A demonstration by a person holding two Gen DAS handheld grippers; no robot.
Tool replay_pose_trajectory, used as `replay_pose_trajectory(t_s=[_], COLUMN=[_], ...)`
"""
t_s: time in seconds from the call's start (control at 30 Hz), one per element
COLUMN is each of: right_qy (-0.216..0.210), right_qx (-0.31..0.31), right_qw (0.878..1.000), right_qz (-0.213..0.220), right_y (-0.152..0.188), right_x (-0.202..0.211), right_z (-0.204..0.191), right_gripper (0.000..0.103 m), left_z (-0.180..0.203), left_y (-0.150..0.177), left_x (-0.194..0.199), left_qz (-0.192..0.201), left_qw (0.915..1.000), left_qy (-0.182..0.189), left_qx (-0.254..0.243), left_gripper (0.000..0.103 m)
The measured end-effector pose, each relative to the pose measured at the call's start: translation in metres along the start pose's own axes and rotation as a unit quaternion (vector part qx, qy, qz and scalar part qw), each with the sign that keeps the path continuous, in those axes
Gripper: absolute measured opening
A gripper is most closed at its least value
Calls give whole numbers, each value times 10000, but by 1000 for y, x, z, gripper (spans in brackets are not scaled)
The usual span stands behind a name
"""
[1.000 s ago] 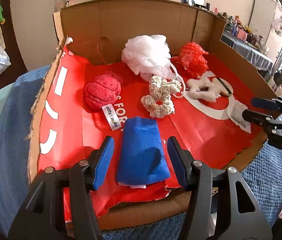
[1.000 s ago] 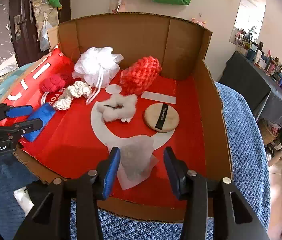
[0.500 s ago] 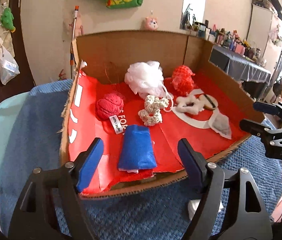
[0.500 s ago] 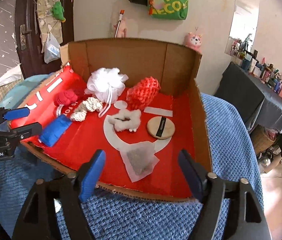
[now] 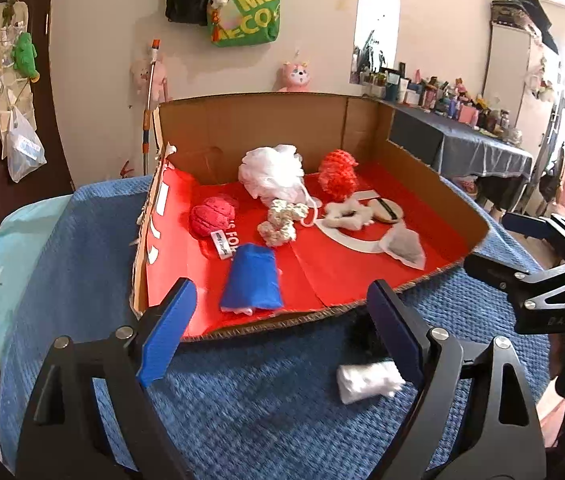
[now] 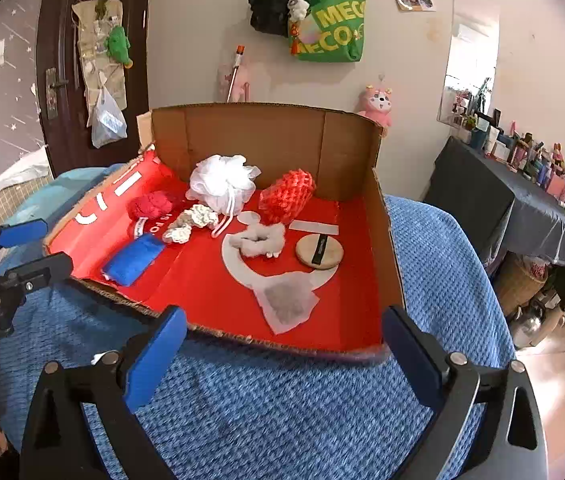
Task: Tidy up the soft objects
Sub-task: 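Withdraw both tools from the box toward the white sock and black item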
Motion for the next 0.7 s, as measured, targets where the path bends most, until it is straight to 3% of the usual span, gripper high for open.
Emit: replay_pose_trajectory(t_s=[0.5,0.7], right_qy=[186,178], right_qx=[-449,-529], right_qw=[9975,9971], right_qz=[518,515], right_y=[42,63], right_x=[41,41], right_z=[-6,-11], right_gripper=[103,103], left_z=[19,18], left_y=[42,60], left_x=[32,31], left_qz=[479,412], left_qw=[9988,9991], left_qy=[-69,-82], left_qx=[-54,56], left_gripper=[95,95])
Point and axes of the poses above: each gripper's, at about its wrist camera, not at the fingertips, and x roughly against the way its jaws point, z to its right, y to its underside, the point moved 8 cm from there along -x, roughly the way its jaws point, and after that the axes turned 6 degrees about x, right-handed, at the moved point
